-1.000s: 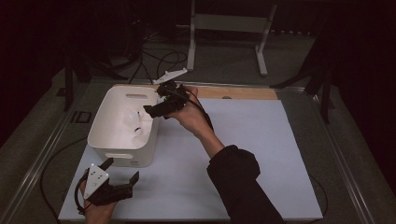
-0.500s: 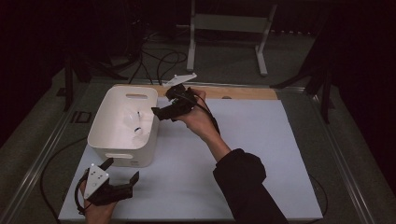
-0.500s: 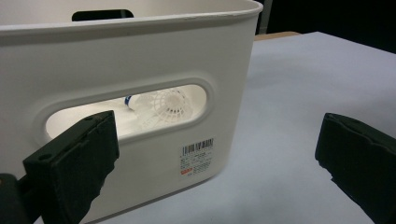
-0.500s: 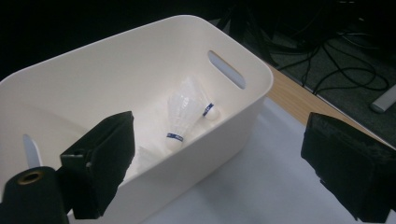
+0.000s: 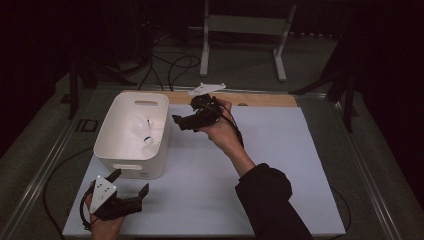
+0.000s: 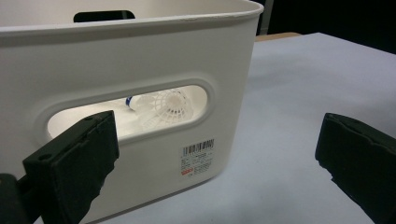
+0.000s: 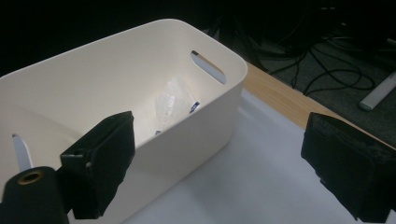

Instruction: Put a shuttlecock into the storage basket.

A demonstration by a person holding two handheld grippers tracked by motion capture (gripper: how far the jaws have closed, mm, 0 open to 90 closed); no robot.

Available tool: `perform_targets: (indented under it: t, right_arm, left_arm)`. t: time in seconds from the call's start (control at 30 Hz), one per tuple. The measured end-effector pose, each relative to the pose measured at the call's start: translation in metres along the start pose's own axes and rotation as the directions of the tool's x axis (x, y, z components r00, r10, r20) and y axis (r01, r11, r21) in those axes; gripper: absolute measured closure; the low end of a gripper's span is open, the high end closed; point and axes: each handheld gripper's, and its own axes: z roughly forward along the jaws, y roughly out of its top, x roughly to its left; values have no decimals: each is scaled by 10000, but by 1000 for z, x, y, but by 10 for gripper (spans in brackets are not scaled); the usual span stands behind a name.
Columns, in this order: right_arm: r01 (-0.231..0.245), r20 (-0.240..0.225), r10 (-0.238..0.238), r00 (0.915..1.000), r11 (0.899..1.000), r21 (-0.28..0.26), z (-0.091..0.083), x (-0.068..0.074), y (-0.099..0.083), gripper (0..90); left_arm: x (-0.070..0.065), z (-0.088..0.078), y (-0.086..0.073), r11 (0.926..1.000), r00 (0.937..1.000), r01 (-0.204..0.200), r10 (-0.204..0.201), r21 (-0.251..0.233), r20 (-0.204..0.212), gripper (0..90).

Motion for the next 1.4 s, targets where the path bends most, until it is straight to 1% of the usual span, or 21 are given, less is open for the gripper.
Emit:
perform_targets:
  t: [0.2,0.37,0.47,0.5,0.57,0.63,0.67,0.7,0.73,0.83,1.1,1.4]
  right_arm:
    - [-70,247,73,9997,9999,-139,-8,-5,-11,97]
    - [-244,248,251,9994,9993,-279,-15,-7,-19,97]
    - [-168,319,177,9993,9995,-278,-18,-7,-24,97]
    - [-120,413,132,9991,9995,-280,-18,-8,-26,97]
    - [-81,402,92,9991,9996,-265,-19,-8,-28,97]
    - [-35,623,53,9980,9996,-285,-21,-9,-33,97]
    - [-33,613,52,9981,9995,-310,-22,-10,-34,97]
    - [-139,567,157,9983,9994,-317,-23,-10,-36,97]
    - [-139,567,157,9983,9994,-317,-23,-10,-36,97]
    - [-236,736,262,9969,9991,-364,-29,-13,-44,97]
    - [-416,909,451,9948,9983,-402,-39,-21,-54,97]
    - [-608,967,655,9932,9968,-510,-50,-26,-63,97]
  left_arm:
    - [0,0,0,10000,10000,18,-18,-11,-23,2]
    - [0,0,0,10000,10000,27,-27,-21,-28,2]
    - [0,0,0,10000,10000,50,-50,-9,-35,3]
    - [0,0,0,10000,10000,20,-20,3,-33,3]
    - [0,0,0,10000,10000,3,-3,5,-36,3]
    - [0,0,0,10000,10000,-1,1,16,-25,2]
    - [0,0,0,10000,10000,1,-1,14,-21,3]
    - [0,0,0,10000,10000,-7,7,13,-31,2]
    - [0,0,0,10000,10000,-7,7,13,-31,2]
    - [0,0,0,10000,10000,6,-6,15,-25,3]
    - [0,0,0,10000,10000,8,-8,7,-27,3]
    - [0,0,0,10000,10000,15,-15,11,-20,2]
